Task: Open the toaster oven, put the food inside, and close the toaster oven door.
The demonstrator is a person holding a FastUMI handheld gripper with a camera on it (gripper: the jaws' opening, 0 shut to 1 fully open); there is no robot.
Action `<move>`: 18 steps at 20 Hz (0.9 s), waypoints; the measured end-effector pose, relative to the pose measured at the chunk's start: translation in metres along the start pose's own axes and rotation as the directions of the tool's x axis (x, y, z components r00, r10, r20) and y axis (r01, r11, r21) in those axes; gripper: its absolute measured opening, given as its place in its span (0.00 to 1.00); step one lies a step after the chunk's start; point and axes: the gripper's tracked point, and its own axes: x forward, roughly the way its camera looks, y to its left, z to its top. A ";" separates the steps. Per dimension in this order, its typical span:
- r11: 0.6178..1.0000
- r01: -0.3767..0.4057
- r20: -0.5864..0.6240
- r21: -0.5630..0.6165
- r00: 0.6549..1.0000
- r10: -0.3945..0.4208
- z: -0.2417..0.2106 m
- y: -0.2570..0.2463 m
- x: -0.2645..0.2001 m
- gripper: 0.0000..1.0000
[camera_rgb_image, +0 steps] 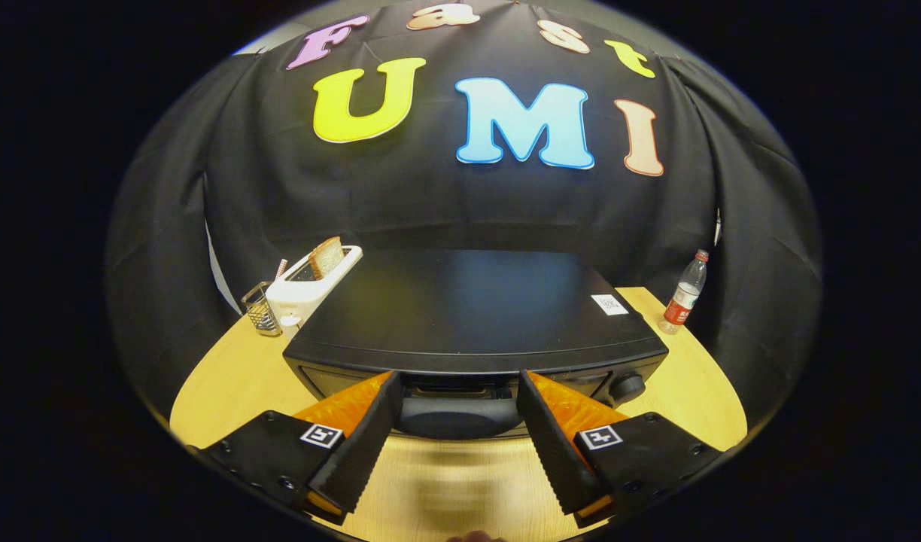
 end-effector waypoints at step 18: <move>0.999 -0.029 -0.076 0.023 0.997 0.031 -0.038 0.007 -0.028 0.99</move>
